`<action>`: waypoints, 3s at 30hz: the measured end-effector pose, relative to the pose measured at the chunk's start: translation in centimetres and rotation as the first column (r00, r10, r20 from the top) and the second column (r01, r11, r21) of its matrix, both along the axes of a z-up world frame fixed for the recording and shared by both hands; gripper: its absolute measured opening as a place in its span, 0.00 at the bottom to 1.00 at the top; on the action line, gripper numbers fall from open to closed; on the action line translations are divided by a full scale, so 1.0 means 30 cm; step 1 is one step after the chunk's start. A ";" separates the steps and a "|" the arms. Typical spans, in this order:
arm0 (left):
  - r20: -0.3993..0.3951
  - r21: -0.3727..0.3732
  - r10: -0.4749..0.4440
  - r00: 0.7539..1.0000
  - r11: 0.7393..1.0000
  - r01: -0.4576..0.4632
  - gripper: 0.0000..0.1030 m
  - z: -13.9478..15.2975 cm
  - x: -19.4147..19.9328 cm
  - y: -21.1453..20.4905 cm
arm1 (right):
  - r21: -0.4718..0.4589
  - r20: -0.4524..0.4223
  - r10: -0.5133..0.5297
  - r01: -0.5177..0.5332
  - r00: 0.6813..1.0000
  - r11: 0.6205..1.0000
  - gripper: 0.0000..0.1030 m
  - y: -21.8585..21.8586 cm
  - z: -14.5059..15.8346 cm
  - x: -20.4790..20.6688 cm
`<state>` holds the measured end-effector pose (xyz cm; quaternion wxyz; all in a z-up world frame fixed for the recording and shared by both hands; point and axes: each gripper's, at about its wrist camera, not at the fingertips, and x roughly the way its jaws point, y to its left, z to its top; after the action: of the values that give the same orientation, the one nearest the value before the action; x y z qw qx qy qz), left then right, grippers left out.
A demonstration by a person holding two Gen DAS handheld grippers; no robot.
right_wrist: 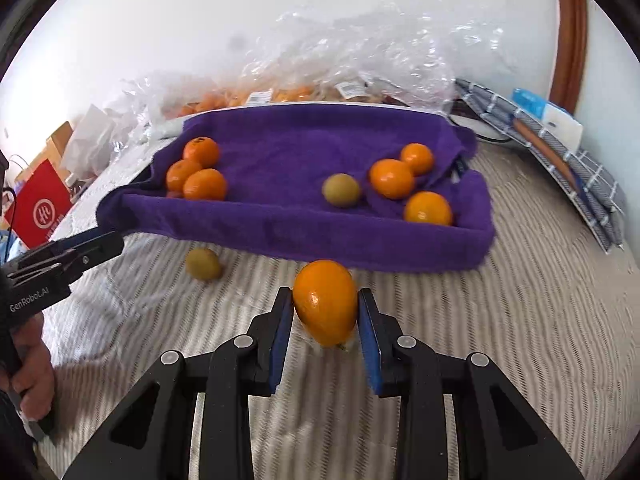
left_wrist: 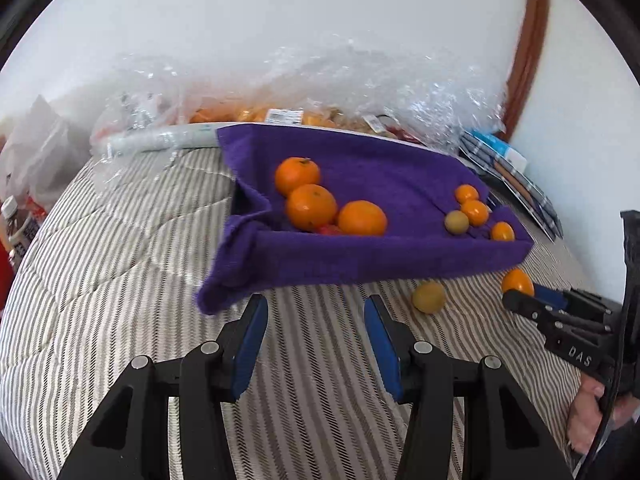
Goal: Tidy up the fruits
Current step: 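Grasp an oval orange with the right gripper while the left gripper grasps a yellow-green fruit, then release the oval orange onto the towel with the right gripper while the left gripper releases its fruit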
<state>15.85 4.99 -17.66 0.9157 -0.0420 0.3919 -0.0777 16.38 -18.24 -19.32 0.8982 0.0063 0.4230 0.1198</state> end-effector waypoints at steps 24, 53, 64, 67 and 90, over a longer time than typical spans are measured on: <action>-0.074 -0.021 -0.189 0.979 0.982 0.188 0.46 -0.027 0.055 -0.246 | -0.011 0.058 -0.025 0.026 0.998 1.000 0.31 -0.148 0.008 -0.051; -0.021 -0.136 -0.104 0.994 0.986 0.101 0.24 0.008 0.025 -0.202 | 0.103 0.038 -0.024 0.020 0.999 0.995 0.31 -0.203 0.007 -0.053; 0.032 -0.059 -0.011 0.999 0.998 0.013 0.24 0.154 0.072 -0.133 | 0.070 0.087 -0.031 0.025 0.996 0.997 0.31 -0.202 0.124 0.039; 0.033 -0.075 0.022 0.999 0.997 -0.019 0.24 0.177 0.127 -0.104 | 0.066 0.093 -0.046 0.040 0.995 0.997 0.31 -0.210 0.147 0.105; -0.058 -0.038 0.032 0.998 0.999 -0.034 0.24 0.062 0.487 -0.206 | 0.112 -0.024 -0.073 0.075 0.997 0.991 0.31 -0.240 0.021 0.387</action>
<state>30.45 -1.20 -15.81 0.9042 -0.0684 0.4159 -0.0689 28.00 -25.45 -18.69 0.8959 0.0739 0.4241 0.1100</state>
